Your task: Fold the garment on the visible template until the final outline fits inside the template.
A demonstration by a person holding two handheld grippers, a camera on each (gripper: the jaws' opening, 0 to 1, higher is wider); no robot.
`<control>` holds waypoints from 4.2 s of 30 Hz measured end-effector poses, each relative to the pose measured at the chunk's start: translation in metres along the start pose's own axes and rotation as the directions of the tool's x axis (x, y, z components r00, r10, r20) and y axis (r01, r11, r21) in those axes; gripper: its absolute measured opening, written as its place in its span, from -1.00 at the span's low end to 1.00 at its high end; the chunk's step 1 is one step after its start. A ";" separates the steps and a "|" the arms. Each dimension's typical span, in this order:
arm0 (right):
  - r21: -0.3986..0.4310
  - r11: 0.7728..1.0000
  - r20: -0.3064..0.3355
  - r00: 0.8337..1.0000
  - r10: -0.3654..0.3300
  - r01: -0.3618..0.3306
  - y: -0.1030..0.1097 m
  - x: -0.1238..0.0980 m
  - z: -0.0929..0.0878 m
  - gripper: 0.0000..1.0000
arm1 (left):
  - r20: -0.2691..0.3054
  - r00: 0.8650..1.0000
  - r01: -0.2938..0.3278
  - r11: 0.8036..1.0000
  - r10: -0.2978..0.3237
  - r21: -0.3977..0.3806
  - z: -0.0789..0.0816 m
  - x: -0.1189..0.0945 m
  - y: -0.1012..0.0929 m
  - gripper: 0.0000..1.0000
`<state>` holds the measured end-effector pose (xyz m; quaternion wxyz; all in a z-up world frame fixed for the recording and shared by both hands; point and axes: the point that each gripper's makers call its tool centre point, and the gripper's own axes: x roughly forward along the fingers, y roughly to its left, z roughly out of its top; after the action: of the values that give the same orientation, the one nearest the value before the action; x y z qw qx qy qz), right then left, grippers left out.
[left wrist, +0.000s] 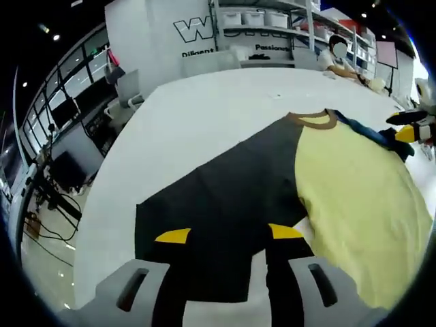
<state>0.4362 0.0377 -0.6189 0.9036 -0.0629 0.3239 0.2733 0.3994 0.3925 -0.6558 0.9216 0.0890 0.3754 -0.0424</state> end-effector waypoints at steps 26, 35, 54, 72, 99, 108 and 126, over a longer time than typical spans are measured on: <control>0.044 0.998 0.007 0.999 -0.043 0.043 -0.013 -0.012 -0.011 0.22 | -0.031 0.999 0.018 1.000 -0.018 0.005 -0.012 0.000 -0.004 -0.86; 0.046 0.998 0.000 0.999 -0.044 0.044 -0.014 -0.016 -0.013 0.24 | 0.008 1.000 0.022 0.999 -0.022 0.024 0.009 -0.014 -0.005 -0.87; 0.064 0.995 0.006 0.997 -0.076 0.076 -0.030 -0.027 -0.015 0.24 | 0.136 0.987 0.081 0.997 -0.082 0.013 0.069 -0.034 -0.042 -0.87; 0.067 0.984 -0.096 0.982 -0.160 0.167 -0.066 -0.023 -0.047 -0.09 | 0.203 0.961 0.179 0.982 -0.187 0.056 0.119 -0.035 -0.105 -0.87; 0.150 0.924 -0.079 0.936 -0.343 0.352 -0.136 -0.058 -0.039 -1.00 | 0.292 0.887 0.338 0.934 -0.358 0.119 0.178 -0.051 -0.209 -0.87; 0.149 0.896 -0.070 0.908 -0.413 0.419 -0.160 -0.082 -0.040 -1.00 | 0.313 0.856 0.373 0.911 -0.411 0.175 0.195 -0.060 -0.248 -0.87; 0.157 0.891 -0.039 0.904 -0.426 0.427 -0.170 -0.088 -0.033 -1.00 | 0.302 0.842 0.393 0.891 -0.448 0.228 0.206 -0.042 -0.316 -0.87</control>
<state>0.4521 -0.1553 -0.6011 0.9430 -0.0596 0.3249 0.0411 0.4645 0.0425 -0.5240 0.9310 0.0679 0.2131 -0.2884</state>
